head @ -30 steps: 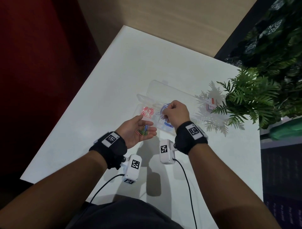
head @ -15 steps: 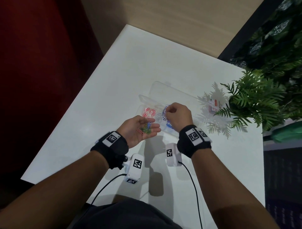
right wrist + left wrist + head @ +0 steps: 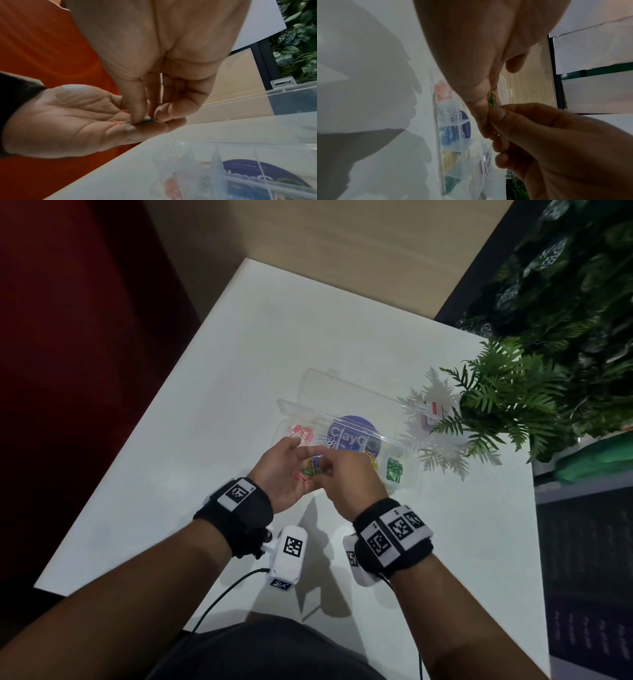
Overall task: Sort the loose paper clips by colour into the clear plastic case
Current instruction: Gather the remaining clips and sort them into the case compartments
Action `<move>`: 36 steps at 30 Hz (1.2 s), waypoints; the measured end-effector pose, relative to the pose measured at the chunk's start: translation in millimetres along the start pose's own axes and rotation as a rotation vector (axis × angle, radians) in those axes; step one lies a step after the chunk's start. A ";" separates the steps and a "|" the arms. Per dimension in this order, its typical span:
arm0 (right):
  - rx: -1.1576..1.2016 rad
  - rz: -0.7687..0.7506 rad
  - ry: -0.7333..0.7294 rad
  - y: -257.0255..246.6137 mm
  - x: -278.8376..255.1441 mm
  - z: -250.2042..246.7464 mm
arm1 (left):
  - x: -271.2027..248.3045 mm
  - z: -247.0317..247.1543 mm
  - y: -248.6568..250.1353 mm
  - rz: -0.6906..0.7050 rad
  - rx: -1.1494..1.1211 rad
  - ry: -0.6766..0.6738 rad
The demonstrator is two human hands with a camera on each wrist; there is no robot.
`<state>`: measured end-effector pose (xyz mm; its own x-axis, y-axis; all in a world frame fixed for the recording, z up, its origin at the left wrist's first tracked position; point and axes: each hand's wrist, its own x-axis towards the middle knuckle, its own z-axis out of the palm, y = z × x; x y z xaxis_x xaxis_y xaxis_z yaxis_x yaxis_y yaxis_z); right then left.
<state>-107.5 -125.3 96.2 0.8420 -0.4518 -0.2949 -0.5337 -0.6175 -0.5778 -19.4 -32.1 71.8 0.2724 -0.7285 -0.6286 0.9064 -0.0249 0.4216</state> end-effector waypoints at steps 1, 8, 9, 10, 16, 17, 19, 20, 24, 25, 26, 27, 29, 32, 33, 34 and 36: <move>0.005 0.012 0.015 0.8 -1.5 0.1 | -0.7 0.1 -1.0 -0.001 0.003 -0.002; 0.020 0.158 0.071 1.0 -5.2 6.7 | -5.8 3.8 -6.5 -0.010 0.031 0.012; 0.036 0.167 0.077 1.6 -5.3 6.6 | -6.3 3.6 -7.0 -0.011 0.032 0.017; 0.056 0.172 0.087 2.7 -5.7 5.1 | -6.6 3.3 -7.3 -0.011 0.031 0.022; -0.006 -0.053 0.031 -8.9 -13.8 -2.2 | -9.0 5.2 -6.4 -0.015 0.067 0.036; -0.024 -0.097 0.001 -11.9 -14.2 0.4 | -9.4 6.3 -6.7 -0.020 0.093 0.042; -0.073 -0.135 -0.021 -13.7 -13.1 7.4 | -9.0 6.8 -7.1 -0.030 0.156 0.050; -0.096 -0.124 -0.024 -13.2 -12.0 10.7 | -8.2 6.0 -7.6 -0.034 0.184 0.055; -0.165 -0.089 -0.048 -12.7 -10.6 14.0 | -4.8 3.2 -11.9 -0.024 0.215 0.053; -0.177 -0.106 -0.049 -12.3 -11.2 13.3 | -3.8 2.9 -12.5 -0.020 0.206 0.052; -0.170 -0.121 -0.049 -11.7 -12.3 11.6 | -3.3 3.0 -12.1 -0.015 0.199 0.052; -0.145 -0.142 -0.043 -10.6 -13.2 9.7 | -3.5 3.5 -11.1 -0.014 0.187 0.056; -0.054 -0.153 -0.014 -6.3 -14.6 5.6 | -3.7 4.6 -8.7 -0.019 0.158 0.058; 0.245 -0.055 0.080 3.6 -11.2 -1.7 | -3.2 7.8 -7.7 -0.031 0.119 0.029; 0.379 -0.008 0.102 7.2 -9.8 -4.9 | -2.4 8.8 -7.6 -0.031 0.107 0.017; 0.504 0.034 0.118 10.8 -8.4 -8.8 | -1.4 9.7 -7.6 -0.027 0.101 0.010; 0.718 0.101 0.149 19.9 -4.5 -17.9 | 1.5 9.5 -7.2 -0.029 0.112 0.010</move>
<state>-123.3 -147.1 99.6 0.7444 -0.5984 -0.2961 -0.3822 -0.0183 -0.9239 -28.6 -39.6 74.0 0.2505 -0.7195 -0.6477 0.8721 -0.1227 0.4736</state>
